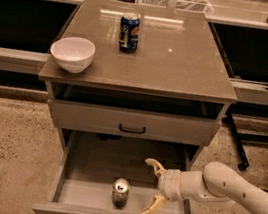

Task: Pick 7up can from middle drawer and place on counter

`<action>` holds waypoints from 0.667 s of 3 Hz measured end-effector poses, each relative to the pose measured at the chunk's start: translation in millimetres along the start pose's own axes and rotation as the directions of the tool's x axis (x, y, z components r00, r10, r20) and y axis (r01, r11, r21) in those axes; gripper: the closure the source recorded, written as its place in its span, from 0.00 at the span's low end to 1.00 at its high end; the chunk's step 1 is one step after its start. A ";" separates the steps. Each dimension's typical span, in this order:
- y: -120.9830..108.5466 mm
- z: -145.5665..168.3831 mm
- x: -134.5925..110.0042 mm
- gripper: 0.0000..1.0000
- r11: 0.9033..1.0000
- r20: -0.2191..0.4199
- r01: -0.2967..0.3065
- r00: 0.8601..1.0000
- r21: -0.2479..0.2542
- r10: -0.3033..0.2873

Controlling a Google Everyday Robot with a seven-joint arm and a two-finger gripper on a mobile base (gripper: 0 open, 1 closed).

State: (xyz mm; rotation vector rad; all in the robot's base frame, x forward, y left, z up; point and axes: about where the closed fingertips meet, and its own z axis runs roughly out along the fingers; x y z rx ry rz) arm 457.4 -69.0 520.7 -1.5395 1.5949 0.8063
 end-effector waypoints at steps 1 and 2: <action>0.0 0.0 0.0 0.00 1.000 0.000 0.000 1.000 0.000 0.000; -7.9 13.1 1.5 0.00 1.000 -0.004 0.009 1.000 0.021 -0.009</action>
Offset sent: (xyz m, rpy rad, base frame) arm 0.0136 0.0065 -0.0063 -0.0110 -0.0302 -0.0328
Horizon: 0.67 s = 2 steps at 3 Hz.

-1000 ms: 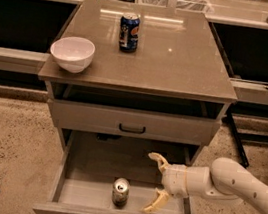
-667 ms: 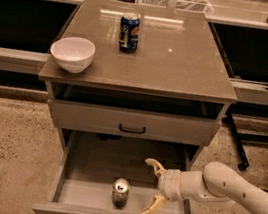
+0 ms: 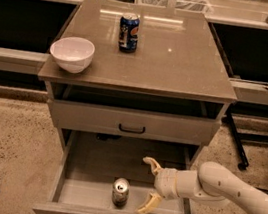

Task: Pick 7up can from middle drawer and place on counter

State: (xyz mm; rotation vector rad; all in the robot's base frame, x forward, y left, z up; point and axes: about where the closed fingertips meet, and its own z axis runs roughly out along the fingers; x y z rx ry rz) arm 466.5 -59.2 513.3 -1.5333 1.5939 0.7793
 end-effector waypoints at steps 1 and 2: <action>-15.4 15.1 6.7 0.00 0.999 -0.018 0.007 1.000 0.048 -0.006; -27.4 35.7 20.3 0.14 0.999 -0.052 -0.002 0.999 0.053 0.005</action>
Offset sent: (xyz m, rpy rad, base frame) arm 0.0511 0.0275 -0.0589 -0.0946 -0.0088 -0.0672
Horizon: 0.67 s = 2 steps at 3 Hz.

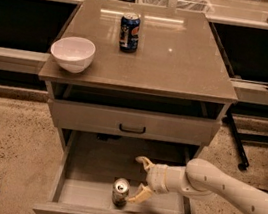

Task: Pick 7up can from middle drawer and place on counter

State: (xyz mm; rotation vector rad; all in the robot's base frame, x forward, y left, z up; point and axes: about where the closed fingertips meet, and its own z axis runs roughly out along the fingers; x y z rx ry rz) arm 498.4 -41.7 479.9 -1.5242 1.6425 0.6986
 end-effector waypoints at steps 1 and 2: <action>-3.0 27.2 15.0 0.26 1.000 -0.016 -0.007 1.000 -0.030 0.007; 0.9 42.0 26.0 0.30 0.998 -0.006 -0.020 1.000 -0.062 0.020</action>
Offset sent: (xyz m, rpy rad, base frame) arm 0.0071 0.0231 -0.0650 0.0078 0.0816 0.0571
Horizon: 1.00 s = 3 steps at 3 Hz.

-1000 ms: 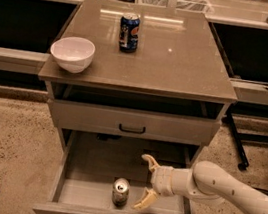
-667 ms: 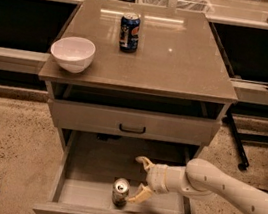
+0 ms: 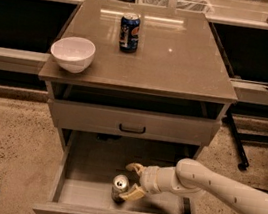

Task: Pick 7up can from middle drawer and place on counter

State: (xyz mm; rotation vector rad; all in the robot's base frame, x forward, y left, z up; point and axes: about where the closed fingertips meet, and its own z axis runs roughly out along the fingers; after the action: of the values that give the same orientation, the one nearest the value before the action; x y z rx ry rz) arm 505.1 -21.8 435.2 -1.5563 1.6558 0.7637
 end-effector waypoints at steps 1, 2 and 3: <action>7.9 12.1 3.3 0.49 0.999 0.033 0.006 0.999 -0.035 -0.005; 12.5 21.6 0.4 0.70 0.997 0.087 0.028 0.996 -0.067 -0.022; 15.5 27.4 -6.4 0.67 0.994 0.159 0.059 0.986 -0.087 -0.045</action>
Offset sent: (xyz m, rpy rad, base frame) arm -0.0133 0.0265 -0.0157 0.1454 0.0028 0.1256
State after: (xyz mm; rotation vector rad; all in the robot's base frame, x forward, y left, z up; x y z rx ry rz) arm 492.7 5.7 424.2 -1.5544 1.4788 0.9215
